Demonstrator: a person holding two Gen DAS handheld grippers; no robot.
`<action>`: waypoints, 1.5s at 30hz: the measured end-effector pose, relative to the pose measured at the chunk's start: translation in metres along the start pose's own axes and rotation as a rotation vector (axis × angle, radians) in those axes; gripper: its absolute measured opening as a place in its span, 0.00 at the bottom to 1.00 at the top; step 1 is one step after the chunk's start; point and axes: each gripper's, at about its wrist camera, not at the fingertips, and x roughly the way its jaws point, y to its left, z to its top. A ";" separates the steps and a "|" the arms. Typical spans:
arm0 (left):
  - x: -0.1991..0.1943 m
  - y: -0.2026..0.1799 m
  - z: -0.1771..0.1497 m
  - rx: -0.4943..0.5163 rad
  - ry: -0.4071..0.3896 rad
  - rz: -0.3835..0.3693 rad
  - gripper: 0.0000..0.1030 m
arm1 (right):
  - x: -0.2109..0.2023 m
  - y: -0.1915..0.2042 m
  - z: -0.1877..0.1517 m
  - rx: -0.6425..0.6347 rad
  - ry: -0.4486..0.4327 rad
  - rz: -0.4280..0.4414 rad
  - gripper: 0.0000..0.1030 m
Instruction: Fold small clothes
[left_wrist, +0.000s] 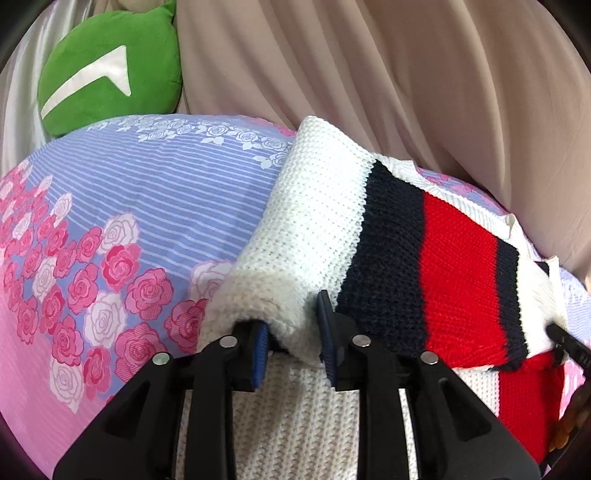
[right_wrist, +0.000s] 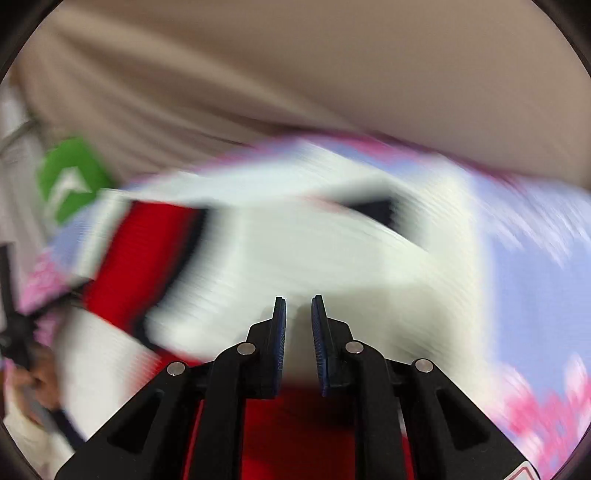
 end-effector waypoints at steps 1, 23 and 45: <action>0.000 -0.001 0.000 0.004 -0.001 0.003 0.24 | -0.008 -0.010 -0.004 0.044 -0.010 0.005 0.01; -0.191 0.086 -0.187 -0.095 0.090 -0.269 0.80 | -0.202 0.010 -0.276 0.271 0.012 0.164 0.64; -0.197 0.049 -0.210 -0.097 0.102 -0.367 0.14 | -0.194 0.053 -0.280 0.253 -0.036 0.245 0.05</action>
